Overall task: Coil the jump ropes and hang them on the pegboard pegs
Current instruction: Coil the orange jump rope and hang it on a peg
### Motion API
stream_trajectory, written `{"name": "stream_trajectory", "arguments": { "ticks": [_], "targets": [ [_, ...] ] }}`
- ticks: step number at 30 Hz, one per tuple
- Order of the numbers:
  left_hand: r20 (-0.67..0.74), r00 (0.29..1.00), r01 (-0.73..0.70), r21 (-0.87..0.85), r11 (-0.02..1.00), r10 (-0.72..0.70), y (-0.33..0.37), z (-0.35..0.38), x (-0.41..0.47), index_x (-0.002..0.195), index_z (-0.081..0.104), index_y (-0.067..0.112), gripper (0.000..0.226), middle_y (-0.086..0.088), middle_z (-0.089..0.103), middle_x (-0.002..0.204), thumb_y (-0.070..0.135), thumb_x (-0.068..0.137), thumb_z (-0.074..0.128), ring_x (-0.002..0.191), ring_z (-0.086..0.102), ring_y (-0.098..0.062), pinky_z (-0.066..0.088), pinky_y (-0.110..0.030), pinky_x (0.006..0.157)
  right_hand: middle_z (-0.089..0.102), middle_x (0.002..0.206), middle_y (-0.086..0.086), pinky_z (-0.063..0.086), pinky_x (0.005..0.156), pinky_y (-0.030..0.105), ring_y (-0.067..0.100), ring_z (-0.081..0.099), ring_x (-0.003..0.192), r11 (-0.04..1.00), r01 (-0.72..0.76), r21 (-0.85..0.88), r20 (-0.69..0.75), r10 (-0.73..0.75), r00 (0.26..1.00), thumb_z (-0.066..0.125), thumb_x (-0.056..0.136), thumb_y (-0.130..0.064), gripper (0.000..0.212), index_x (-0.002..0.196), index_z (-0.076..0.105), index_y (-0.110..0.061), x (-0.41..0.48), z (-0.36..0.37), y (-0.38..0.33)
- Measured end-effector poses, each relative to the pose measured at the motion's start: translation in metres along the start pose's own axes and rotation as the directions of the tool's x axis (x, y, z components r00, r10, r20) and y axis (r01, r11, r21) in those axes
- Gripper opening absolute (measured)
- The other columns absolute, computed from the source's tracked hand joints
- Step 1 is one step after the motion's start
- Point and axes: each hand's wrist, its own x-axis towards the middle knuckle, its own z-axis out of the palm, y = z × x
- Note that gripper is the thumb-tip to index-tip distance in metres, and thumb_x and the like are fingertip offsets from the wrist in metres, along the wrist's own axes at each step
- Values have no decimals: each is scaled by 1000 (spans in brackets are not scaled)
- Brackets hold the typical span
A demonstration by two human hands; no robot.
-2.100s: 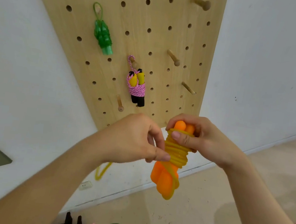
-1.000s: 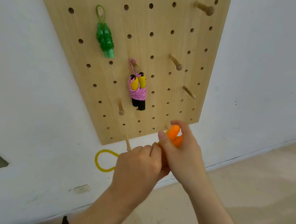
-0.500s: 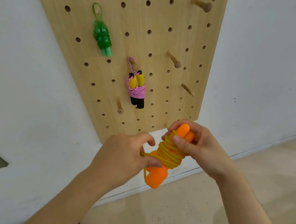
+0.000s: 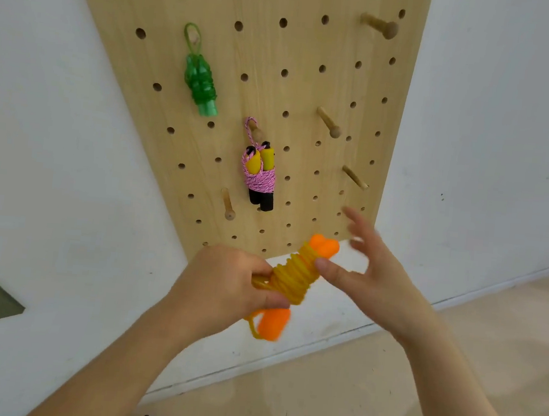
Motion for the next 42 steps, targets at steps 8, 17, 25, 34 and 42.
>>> {"name": "stream_trajectory", "arguments": {
  "ticks": [8, 17, 25, 34, 42],
  "targets": [
    [-32, 637, -505, 738, 448, 770, -3, 17, -8, 71, 61, 11, 11, -1, 53, 59, 2, 76, 63, 49, 44, -18, 32, -26, 44, 61, 105, -6, 42, 69, 30, 22, 60, 94, 342, 302, -890, 292, -83, 953, 57, 80, -64, 70, 132, 28, -28, -18, 38, -26],
    [-269, 440, -503, 717, 483, 857, -10, 12, -18, 96, 73, 10, 15, -8, 71, 105, 6, 91, 60, 88, 66, -27, 52, -43, 81, 64, 70, -7, 53, 59, 35, 10, 60, 61, 936, 28, -350, 262, 69, 963, 62, 72, -48, 24, 85, 55, -29, -6, 32, 2],
    [-253, 950, -186, 2, 982, 181, -30, 13, -36, 117, 51, 44, 32, 29, 56, 99, 56, 88, 51, 87, 54, 5, 45, -7, 64, 63, 68, 1, 56, 57, 31, 15, 62, 53, 968, -169, -185, 259, 214, 942, 72, 81, -28, 19, 88, 60, -16, -6, 22, 13],
    [23, 999, 35, -934, 355, -40, -28, 1, -31, 109, 72, 21, 29, -8, 60, 74, 7, 85, 65, 61, 61, -21, 51, -24, 56, 64, 75, 6, 56, 61, 32, 15, 63, 57, 955, -129, -268, 424, 237, 874, 74, 80, -40, 30, 93, 58, -18, -5, 30, 8],
    [52, 993, 35, -986, 165, 104, -17, 8, -20, 86, 75, 14, 25, -7, 58, 71, 14, 61, 78, 69, 72, -28, 56, -23, 60, 65, 72, -1, 56, 60, 30, 13, 66, 58, 908, -6, -419, 454, 215, 865, 65, 74, -68, 47, 91, 57, -25, -6, 37, 2]
  ]
}}
